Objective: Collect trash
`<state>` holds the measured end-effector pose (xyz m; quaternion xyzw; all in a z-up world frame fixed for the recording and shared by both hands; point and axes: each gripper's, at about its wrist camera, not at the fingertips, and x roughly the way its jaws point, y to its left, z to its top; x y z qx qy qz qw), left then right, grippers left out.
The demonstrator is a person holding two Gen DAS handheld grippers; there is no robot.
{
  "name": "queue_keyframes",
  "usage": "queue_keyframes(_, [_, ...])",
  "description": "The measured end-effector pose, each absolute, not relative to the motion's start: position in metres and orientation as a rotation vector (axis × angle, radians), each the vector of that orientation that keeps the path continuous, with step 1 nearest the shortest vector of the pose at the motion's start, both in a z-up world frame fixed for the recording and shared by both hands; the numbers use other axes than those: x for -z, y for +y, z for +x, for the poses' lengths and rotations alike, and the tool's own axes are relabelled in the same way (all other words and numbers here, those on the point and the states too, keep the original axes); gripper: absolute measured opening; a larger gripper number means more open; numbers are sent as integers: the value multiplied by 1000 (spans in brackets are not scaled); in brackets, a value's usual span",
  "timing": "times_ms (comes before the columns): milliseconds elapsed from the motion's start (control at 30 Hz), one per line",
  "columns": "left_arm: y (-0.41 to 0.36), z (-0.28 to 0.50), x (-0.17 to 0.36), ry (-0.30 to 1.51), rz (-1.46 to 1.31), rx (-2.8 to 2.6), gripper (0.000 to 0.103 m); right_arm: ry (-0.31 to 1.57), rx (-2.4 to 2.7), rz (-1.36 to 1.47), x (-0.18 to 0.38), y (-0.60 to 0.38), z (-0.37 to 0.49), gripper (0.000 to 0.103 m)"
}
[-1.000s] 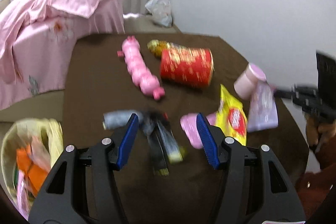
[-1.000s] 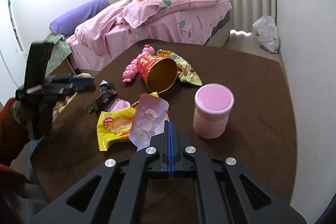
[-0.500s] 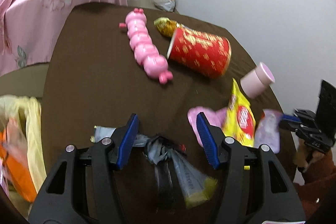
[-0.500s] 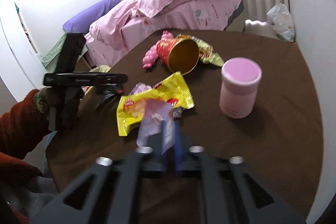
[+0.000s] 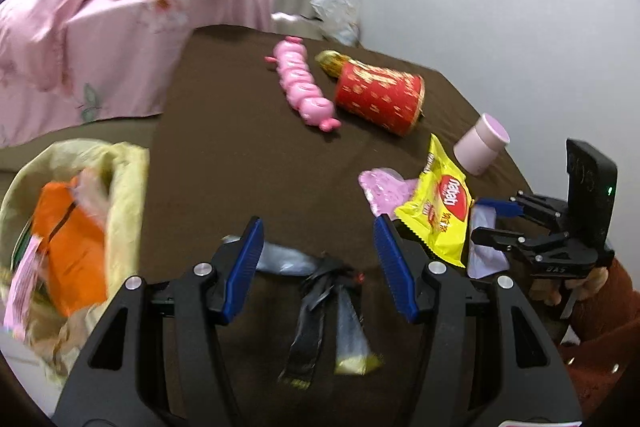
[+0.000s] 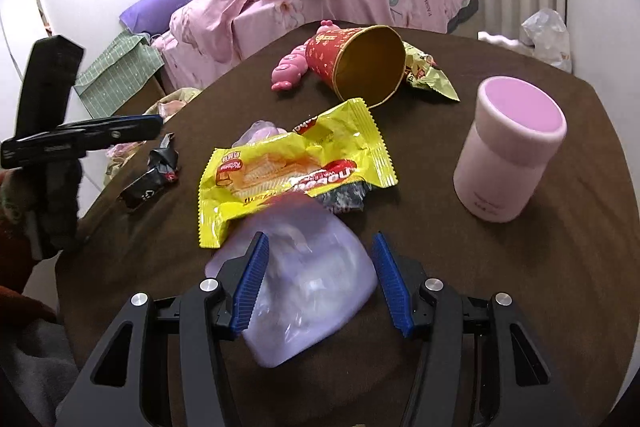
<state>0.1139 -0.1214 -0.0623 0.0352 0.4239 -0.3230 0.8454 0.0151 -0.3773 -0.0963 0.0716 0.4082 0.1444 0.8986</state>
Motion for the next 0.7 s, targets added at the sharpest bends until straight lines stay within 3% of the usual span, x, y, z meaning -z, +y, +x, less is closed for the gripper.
queue_keyframes(233, [-96,106,67,924,18,610,54,851,-324,-77,95,-347,0,52])
queue_keyframes(700, [-83,82,67,907,-15,611,54,773,-206,200,80,-385,-59,52])
